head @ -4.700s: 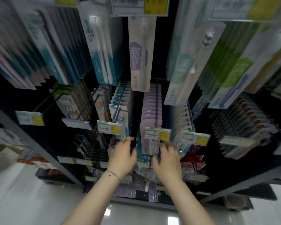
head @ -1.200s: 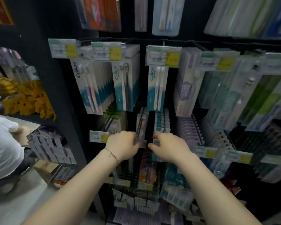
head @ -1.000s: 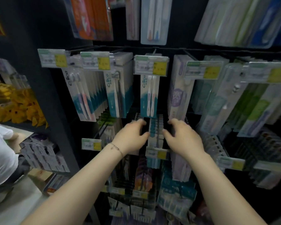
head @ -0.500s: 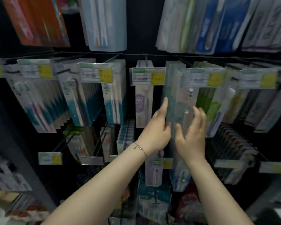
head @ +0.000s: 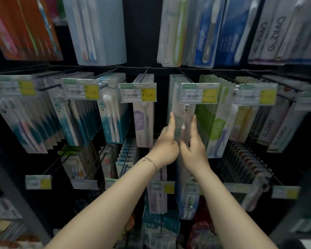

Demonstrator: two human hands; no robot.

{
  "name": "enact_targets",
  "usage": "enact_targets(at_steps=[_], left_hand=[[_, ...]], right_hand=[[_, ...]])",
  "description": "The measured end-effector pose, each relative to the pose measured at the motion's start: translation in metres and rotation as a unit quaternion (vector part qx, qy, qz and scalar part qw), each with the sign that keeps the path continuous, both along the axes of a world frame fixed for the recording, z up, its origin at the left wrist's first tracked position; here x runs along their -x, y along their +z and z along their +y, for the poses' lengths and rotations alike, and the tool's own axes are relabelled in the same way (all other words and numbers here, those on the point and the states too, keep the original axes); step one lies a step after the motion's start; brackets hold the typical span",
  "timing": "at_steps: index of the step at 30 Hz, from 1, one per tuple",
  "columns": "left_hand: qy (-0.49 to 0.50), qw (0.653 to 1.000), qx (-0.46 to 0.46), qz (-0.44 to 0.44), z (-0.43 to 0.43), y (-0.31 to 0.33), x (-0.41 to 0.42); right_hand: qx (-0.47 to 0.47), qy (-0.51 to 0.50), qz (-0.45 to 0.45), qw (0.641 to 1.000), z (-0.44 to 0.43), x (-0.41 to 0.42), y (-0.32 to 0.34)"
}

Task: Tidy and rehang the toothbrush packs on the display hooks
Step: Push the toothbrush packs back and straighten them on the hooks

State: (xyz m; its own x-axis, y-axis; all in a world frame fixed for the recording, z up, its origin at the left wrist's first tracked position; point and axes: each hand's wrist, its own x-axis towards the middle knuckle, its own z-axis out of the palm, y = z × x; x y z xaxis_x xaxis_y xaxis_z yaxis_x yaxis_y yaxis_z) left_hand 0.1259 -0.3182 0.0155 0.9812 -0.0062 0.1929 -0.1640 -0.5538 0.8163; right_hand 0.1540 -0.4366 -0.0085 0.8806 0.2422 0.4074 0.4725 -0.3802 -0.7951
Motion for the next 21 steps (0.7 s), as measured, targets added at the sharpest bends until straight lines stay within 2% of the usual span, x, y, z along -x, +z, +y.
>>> enact_targets(at_steps=[8, 15, 21], left_hand=[[0.054, 0.997, 0.036, 0.046, -0.001, 0.013, -0.016], [0.03, 0.997, 0.058, 0.043, 0.015, -0.007, -0.061], [0.047, 0.997, 0.03, 0.046, 0.008, 0.007, -0.046]], right_hand=[[-0.019, 0.031, 0.06, 0.998, 0.002, -0.021, 0.011], [-0.01, 0.04, 0.091, 0.995, 0.003, -0.033, 0.021], [0.009, 0.025, 0.079, 0.997, -0.001, -0.029, 0.021]])
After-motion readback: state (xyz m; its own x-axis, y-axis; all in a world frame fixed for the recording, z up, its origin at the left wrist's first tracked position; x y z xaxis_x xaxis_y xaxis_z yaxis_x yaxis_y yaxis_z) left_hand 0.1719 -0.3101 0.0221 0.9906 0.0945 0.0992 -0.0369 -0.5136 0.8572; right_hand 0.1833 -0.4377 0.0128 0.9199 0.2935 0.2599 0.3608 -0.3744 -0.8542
